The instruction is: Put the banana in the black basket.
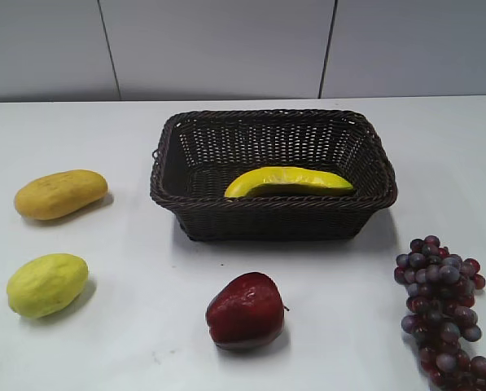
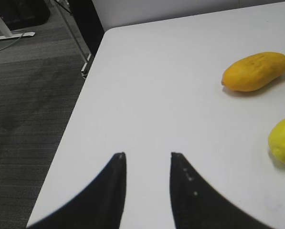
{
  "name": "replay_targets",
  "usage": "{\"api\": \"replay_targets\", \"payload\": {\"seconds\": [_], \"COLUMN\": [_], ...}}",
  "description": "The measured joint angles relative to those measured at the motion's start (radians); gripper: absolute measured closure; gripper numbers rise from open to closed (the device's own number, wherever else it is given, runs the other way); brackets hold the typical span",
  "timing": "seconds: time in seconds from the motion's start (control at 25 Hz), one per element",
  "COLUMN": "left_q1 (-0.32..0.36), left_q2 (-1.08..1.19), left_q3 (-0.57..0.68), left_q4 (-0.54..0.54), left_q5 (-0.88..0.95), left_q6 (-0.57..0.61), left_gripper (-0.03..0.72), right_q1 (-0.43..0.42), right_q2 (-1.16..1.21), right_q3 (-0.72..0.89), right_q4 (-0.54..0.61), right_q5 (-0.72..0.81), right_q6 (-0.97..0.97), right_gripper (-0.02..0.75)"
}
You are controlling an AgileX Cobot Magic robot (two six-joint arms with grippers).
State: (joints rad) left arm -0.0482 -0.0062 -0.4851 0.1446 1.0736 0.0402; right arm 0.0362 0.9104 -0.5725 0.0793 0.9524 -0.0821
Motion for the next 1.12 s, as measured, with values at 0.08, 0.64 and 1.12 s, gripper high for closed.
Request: {"api": "replay_targets", "payload": {"seconds": [0.08, 0.64, 1.12], "left_q1": [0.0, 0.0, 0.0], "left_q2": [0.0, 0.0, 0.0], "left_q3": [0.0, 0.0, 0.0], "left_q4": [0.0, 0.0, 0.0], "left_q5": [0.0, 0.0, 0.0], "left_q6": [0.0, 0.0, 0.0], "left_gripper": [0.456, 0.456, 0.456], "right_q1": [0.0, 0.0, 0.0], "right_q2": [-0.078, -0.565, -0.852], "right_q3": [0.029, 0.068, 0.069], "right_q4": [0.0, -0.003, -0.008], "right_q5": [0.01, 0.08, 0.082], "right_q6": [0.004, 0.039, 0.041], "right_gripper": [0.144, 0.144, 0.144]}}
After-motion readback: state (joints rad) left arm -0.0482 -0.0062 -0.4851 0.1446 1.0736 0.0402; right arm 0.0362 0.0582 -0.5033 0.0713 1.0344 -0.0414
